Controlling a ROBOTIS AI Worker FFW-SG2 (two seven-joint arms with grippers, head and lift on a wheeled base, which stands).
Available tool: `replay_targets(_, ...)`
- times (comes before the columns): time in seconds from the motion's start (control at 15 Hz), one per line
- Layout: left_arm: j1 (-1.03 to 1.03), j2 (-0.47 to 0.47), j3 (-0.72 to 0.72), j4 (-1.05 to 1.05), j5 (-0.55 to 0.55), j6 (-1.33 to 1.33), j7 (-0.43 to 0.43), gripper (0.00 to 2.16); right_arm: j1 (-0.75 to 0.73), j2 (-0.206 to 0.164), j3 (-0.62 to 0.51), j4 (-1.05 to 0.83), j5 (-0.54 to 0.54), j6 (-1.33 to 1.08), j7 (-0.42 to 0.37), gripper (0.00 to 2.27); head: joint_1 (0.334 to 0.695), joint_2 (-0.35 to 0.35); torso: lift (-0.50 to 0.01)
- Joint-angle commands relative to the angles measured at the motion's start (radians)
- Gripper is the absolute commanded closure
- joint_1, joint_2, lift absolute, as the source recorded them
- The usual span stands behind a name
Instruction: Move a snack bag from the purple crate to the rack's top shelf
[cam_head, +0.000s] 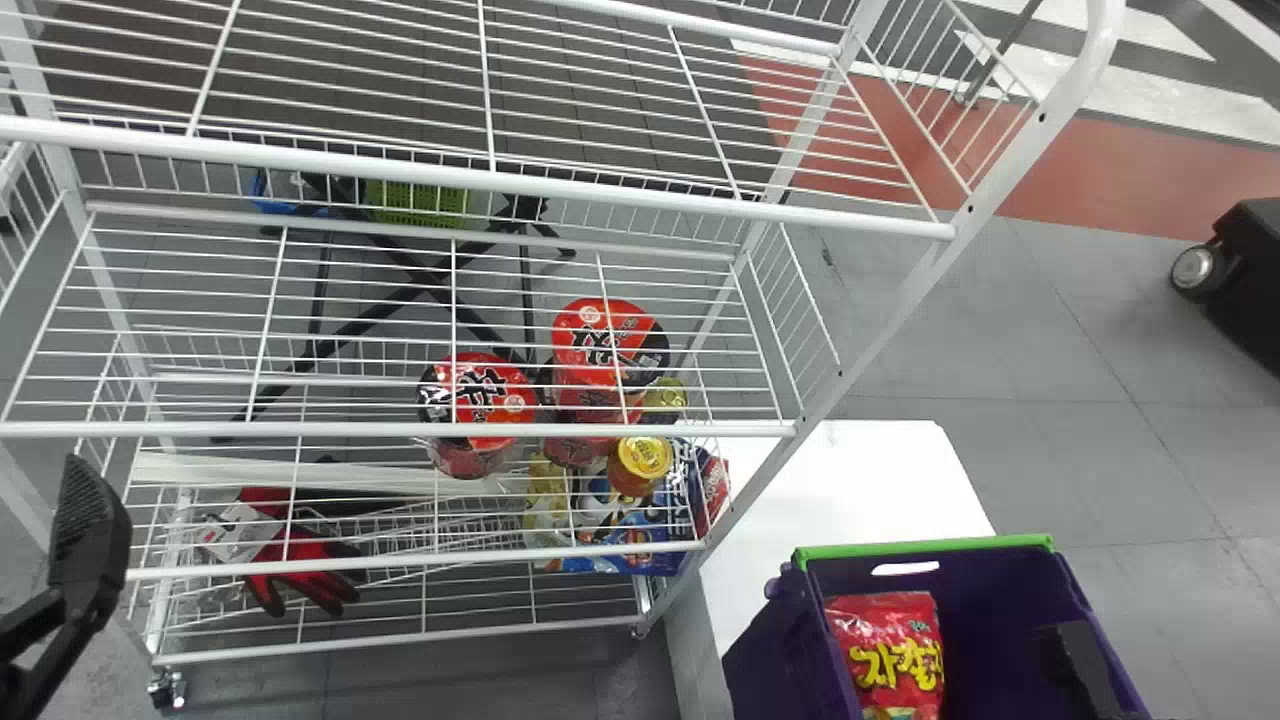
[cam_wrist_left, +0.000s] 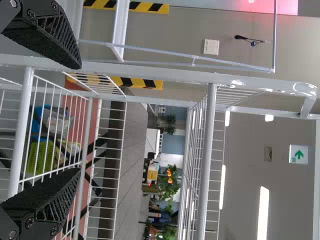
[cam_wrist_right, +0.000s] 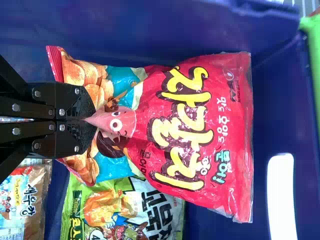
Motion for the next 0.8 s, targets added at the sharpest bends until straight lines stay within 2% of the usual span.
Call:
replay_targets(0.0,0.000,0.000,0.000,0.000,0.000,0.000,0.000,0.08,0.003,0.001,-0.007,-0.001,0.000,-0.004,0.001,1.98,0.695,-0.350,-0.270)
replay_targets(0.73,0.008,0.002,-0.005,0.000,0.000,0.006,0.000,0.08,0.023,-0.004,-0.056,-0.031,0.000,0.014,0.032,1.98,0.695,-0.350,-0.225)
